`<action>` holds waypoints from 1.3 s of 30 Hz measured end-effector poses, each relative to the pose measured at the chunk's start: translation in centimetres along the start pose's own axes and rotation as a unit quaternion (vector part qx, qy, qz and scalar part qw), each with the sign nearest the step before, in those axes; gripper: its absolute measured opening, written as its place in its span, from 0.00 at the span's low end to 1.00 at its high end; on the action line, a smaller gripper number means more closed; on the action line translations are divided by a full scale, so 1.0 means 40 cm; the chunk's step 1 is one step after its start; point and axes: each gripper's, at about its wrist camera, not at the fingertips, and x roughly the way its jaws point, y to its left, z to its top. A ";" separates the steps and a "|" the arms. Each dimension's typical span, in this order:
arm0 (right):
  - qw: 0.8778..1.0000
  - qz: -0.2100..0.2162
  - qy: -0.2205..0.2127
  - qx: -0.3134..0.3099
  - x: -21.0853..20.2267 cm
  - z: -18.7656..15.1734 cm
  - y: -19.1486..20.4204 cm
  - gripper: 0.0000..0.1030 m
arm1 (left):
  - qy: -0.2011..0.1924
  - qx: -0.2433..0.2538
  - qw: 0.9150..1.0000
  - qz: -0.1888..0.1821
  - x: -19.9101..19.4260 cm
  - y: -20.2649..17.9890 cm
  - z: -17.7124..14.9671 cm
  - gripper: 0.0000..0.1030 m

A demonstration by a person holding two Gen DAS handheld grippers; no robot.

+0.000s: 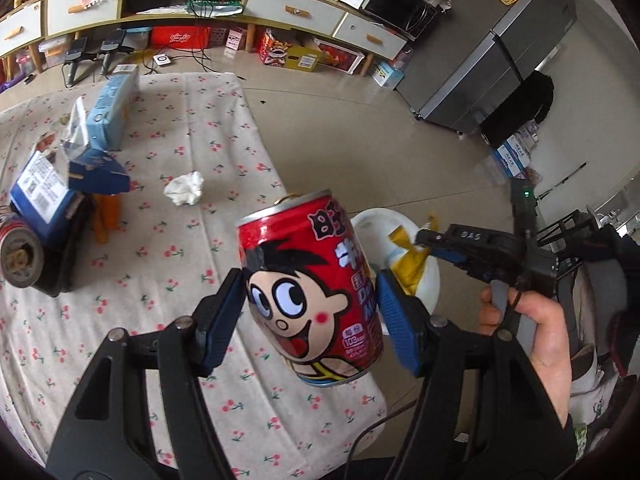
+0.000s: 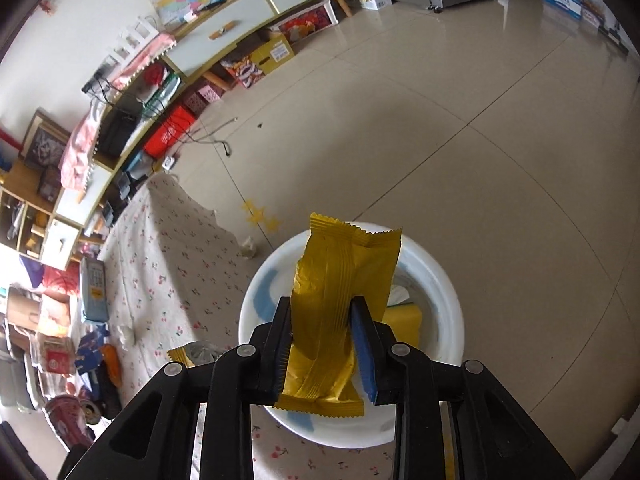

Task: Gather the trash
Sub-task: 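Carry can and wrapper to the white basin and open both tools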

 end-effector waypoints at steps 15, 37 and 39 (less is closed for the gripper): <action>0.991 0.004 -0.076 0.114 -0.160 0.004 -0.116 0.57 | 0.058 0.082 0.993 -0.059 0.208 -0.203 0.000 0.66; 0.989 0.016 -0.094 0.109 -0.169 0.010 -0.076 0.57 | 0.062 0.079 0.995 0.007 0.156 -0.092 0.025 0.77; 0.991 0.018 -0.093 0.095 -0.161 0.010 -0.049 0.57 | 0.057 0.075 0.995 0.018 0.125 -0.061 0.032 0.77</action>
